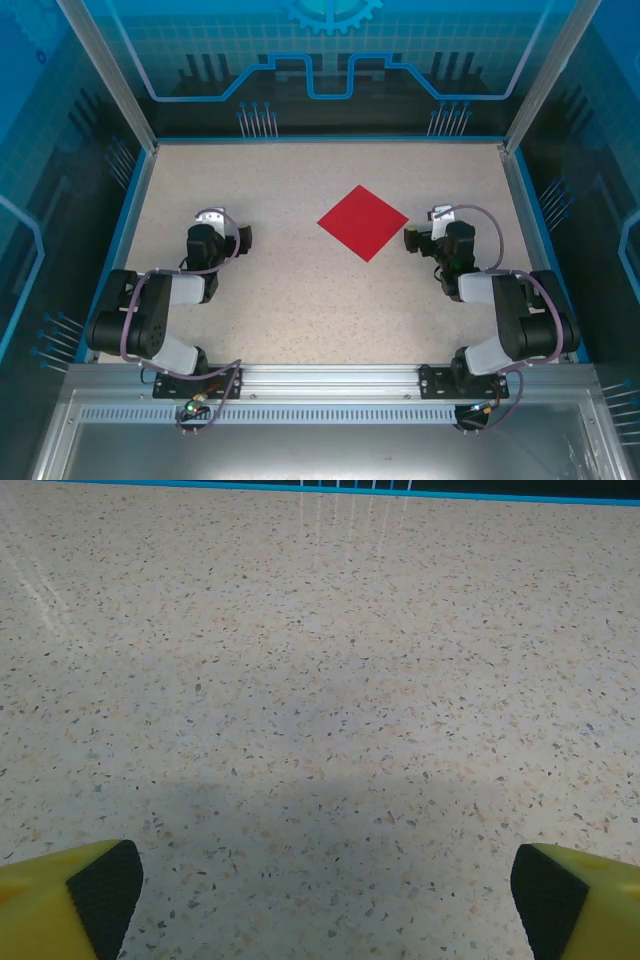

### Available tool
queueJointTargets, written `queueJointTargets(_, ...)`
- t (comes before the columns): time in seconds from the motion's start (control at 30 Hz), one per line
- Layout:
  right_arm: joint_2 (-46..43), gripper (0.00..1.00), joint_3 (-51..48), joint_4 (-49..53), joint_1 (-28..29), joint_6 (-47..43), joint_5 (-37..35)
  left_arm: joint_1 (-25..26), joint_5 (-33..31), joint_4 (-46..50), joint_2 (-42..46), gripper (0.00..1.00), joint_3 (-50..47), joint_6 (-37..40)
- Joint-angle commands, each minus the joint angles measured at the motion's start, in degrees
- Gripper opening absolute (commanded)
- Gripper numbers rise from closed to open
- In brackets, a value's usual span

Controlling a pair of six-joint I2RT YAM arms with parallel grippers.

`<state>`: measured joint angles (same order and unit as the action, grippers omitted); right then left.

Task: Fold a paper plane with a square sheet of paper (pick it up from the middle)
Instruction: Move the square sheet of paper to the center of the table.

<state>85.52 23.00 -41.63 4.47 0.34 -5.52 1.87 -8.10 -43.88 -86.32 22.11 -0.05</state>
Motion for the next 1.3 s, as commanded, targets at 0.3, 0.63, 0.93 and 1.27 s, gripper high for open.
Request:
queueJointTargets(0.3, 0.6, 0.99, 1.4, -2.0, -0.7, -0.6, 0.4, -0.7, 1.3, -1.5, -0.6, 0.99, 1.5, -0.4)
queueJointTargets(0.63, 0.6, 0.99, 1.5, -1.9, -0.7, -0.6, 0.5, -0.8, 1.4, -1.4, -0.5, 0.99, 1.6, -0.5)
queueJointTargets(0.93, -4.8, 0.99, 2.0, 2.8, 0.6, -1.6, -1.9, -0.6, 1.4, 3.0, 3.2, 0.99, 2.3, -0.2)
queueJointTargets(1.27, -8.5, 0.99, 26.6, 53.4, 10.5, 16.6, -13.0, 0.5, -3.8, 45.5, 20.3, 0.99, 16.0, -14.5)
